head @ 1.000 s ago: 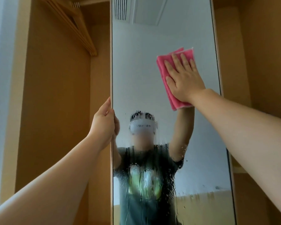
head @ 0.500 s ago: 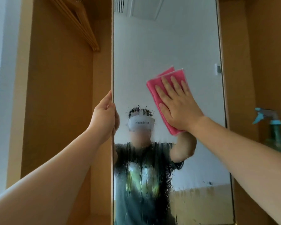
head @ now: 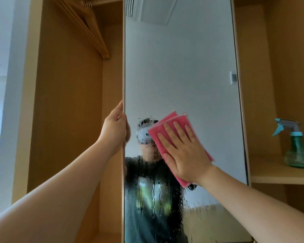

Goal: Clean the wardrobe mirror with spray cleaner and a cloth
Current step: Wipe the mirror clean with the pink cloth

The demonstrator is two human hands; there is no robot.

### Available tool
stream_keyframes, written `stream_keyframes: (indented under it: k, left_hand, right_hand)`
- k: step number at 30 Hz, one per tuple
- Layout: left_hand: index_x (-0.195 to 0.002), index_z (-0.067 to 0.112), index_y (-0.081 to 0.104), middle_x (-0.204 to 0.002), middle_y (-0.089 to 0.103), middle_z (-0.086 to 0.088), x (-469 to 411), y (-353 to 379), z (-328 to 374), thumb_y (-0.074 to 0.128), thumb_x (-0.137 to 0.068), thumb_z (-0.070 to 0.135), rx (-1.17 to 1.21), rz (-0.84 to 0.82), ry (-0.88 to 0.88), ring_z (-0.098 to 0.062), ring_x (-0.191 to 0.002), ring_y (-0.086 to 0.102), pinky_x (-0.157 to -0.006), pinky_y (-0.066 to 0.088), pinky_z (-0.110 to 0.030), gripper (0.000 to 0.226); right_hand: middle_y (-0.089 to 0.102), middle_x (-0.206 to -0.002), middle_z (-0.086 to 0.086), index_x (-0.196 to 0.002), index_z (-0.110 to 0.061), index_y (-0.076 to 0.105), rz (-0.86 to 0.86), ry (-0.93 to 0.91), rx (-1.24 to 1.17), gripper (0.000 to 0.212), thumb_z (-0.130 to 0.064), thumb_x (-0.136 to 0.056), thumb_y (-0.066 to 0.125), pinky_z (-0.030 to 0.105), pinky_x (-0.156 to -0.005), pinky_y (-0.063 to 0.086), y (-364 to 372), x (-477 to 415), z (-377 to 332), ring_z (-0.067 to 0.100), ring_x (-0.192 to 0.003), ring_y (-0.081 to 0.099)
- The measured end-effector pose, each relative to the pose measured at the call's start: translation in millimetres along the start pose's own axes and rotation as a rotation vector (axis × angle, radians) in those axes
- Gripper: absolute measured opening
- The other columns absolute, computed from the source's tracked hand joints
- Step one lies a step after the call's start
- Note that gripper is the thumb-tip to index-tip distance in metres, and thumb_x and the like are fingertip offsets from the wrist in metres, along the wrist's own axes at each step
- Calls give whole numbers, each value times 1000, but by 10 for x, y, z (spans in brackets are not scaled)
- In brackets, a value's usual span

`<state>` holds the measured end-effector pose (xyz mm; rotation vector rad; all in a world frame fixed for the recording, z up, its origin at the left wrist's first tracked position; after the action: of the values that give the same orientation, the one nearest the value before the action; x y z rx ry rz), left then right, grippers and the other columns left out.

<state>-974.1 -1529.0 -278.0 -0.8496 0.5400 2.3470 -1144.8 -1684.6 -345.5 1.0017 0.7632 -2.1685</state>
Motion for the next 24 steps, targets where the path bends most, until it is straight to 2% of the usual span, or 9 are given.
stream_keyframes:
  k: [4, 10, 14, 18, 20, 21, 22, 23, 24]
  left_hand:
    - [-119, 60, 54, -82, 61, -4, 26, 10, 14, 38, -96, 27, 3, 2, -10, -25, -73, 49, -70, 44, -43, 43]
    - [-128, 56, 50, -87, 58, -4, 50, 13, 24, 35, -98, 25, 3, -27, -1, -26, -78, 45, -71, 41, -42, 45]
    - [-123, 58, 52, -74, 56, -3, 58, 12, 27, 37, -96, 27, 20, -36, -8, -24, -73, 42, -71, 37, -41, 44]
    - [-112, 65, 55, -59, 55, 8, 68, 18, 29, 39, -92, 31, 37, -41, -3, -18, -63, 40, -69, 36, -41, 43]
    - [-123, 59, 52, -59, 54, 15, 71, 15, 25, 39, -89, 33, 24, -42, 20, -17, -58, 39, -65, 38, -39, 44]
    - [-129, 55, 49, -60, 50, 21, 77, 18, 26, 39, -89, 34, 0, -48, 41, -18, -55, 38, -60, 38, -36, 46]
    - [-132, 52, 47, -72, 73, 3, 86, 18, 29, 38, -89, 34, -17, -51, 58, -18, -53, 38, -56, 38, -34, 48]
    - [-133, 50, 46, -102, 55, 14, 96, 18, 32, 38, -90, 33, -21, -49, 62, -18, -52, 37, -53, 37, -33, 48]
    - [-133, 50, 46, -102, 57, 15, 99, 14, 33, 38, -91, 32, -18, -45, 57, -18, -52, 38, -53, 37, -32, 47]
  right_hand:
    - [28, -157, 13, -150, -17, 31, -7, 3, -13, 59, -41, -96, 36, 55, -119, 11, -21, -33, 5, 37, -146, 19]
    - [30, -156, 10, -150, -19, 34, -39, 5, -15, 58, -41, -96, 34, 54, -118, 13, -91, -237, 57, 35, -146, 21]
    - [24, -158, 9, -151, -20, 28, -61, 29, 0, 59, -43, -97, 27, 54, -119, 10, -176, -560, 139, 33, -148, 15]
    - [11, -161, 8, -153, -23, 10, -53, 94, 39, 60, -46, -98, 14, 49, -120, -4, -276, -1066, 282, 31, -149, 4]
    - [10, -162, 8, -154, -23, 12, -37, 135, 48, 62, -46, -96, 12, 47, -118, -10, -330, -1354, 367, 32, -149, 3]
    - [10, -162, 8, -154, -24, 13, -28, 153, 47, 62, -46, -96, 13, 47, -117, -10, -356, -1486, 404, 32, -149, 4]
    - [10, -162, 8, -154, -24, 14, -21, 167, 49, 62, -46, -96, 14, 47, -117, -10, -375, -1597, 431, 33, -149, 4]
    - [9, -162, 9, -155, -24, 13, -13, 175, 53, 62, -46, -96, 14, 47, -117, -9, -387, -1680, 445, 33, -149, 4]
    - [9, -162, 9, -155, -24, 13, -4, 178, 59, 62, -46, -96, 13, 47, -117, -9, -390, -1734, 449, 34, -149, 4]
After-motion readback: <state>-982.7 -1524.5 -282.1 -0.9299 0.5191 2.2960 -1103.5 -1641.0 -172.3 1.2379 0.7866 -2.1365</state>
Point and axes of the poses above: each hand's wrist, its own x-axis away from the middle knuckle, its own y-axis out of the palm, z = x × y, the point moved 1 cm from there along -x, towards the middle knuckle
